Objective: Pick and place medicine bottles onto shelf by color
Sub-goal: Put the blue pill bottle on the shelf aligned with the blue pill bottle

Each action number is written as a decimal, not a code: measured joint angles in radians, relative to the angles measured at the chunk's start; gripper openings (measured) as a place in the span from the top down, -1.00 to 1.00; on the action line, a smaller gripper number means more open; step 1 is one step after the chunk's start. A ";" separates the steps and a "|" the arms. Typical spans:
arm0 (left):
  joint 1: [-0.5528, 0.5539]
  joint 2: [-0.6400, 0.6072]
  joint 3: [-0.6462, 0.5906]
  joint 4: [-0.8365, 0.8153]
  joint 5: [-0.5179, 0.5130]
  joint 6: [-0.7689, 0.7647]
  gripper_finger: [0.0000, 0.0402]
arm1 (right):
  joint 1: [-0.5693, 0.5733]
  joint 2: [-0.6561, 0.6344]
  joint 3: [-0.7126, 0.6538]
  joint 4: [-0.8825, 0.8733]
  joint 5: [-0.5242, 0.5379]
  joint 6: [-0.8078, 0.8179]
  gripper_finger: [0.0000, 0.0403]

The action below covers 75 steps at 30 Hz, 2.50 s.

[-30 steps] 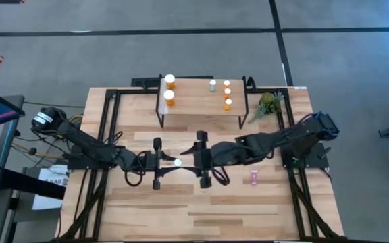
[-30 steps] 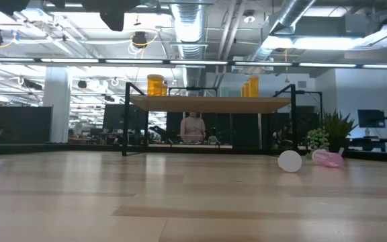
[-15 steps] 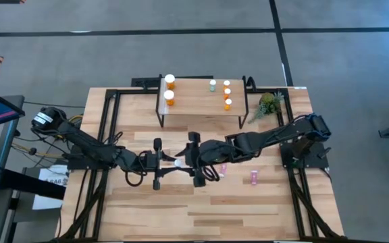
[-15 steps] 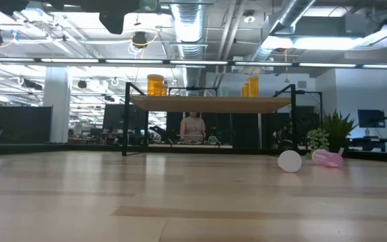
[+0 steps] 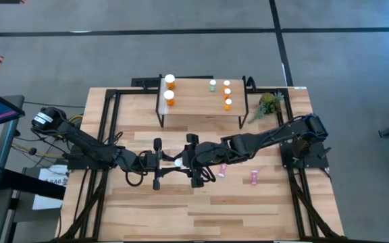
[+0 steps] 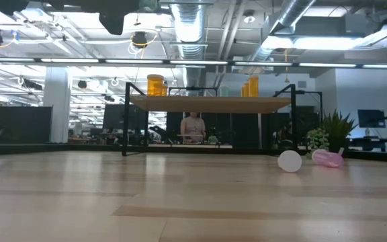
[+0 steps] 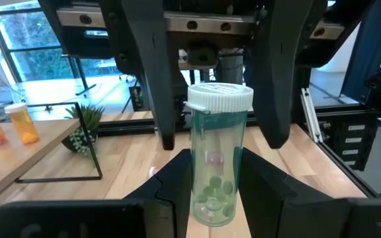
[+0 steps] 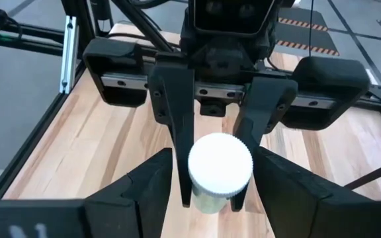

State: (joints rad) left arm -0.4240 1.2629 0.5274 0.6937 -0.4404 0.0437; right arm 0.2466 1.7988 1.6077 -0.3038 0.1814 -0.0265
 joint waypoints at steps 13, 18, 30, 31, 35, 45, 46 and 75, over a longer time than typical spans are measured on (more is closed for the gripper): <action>0.000 0.000 0.000 -0.025 0.000 -0.006 0.54 | 0.000 0.000 0.000 -0.002 0.000 0.003 -0.15; 0.000 0.000 0.000 -0.024 0.000 -0.007 0.54 | 0.000 0.000 0.000 -0.012 0.000 0.013 -0.11; 0.000 0.000 0.000 -0.025 -0.001 -0.007 0.54 | 0.000 -0.001 0.000 -0.011 0.000 0.027 0.24; 0.000 0.000 0.000 -0.025 -0.001 -0.007 0.54 | 0.000 -0.001 0.000 -0.011 0.000 0.027 0.26; 0.000 0.000 0.000 -0.026 0.000 -0.031 0.53 | 0.000 -0.001 -0.001 -0.011 0.000 0.027 0.29; 0.000 0.000 0.000 -0.026 -0.002 -0.037 0.26 | 0.000 -0.001 -0.001 -0.018 0.000 0.027 0.27; 0.000 0.000 0.000 -0.026 -0.002 -0.037 0.22 | 0.000 -0.001 -0.001 -0.018 0.000 0.027 0.28; 0.000 -0.039 0.000 -0.181 -0.118 -0.039 -0.32 | -0.001 -0.001 -0.001 -0.040 0.004 0.027 0.28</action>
State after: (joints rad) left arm -0.4244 1.2236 0.5278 0.5131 -0.5584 0.0044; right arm 0.2452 1.7977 1.6066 -0.3443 0.1852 0.0002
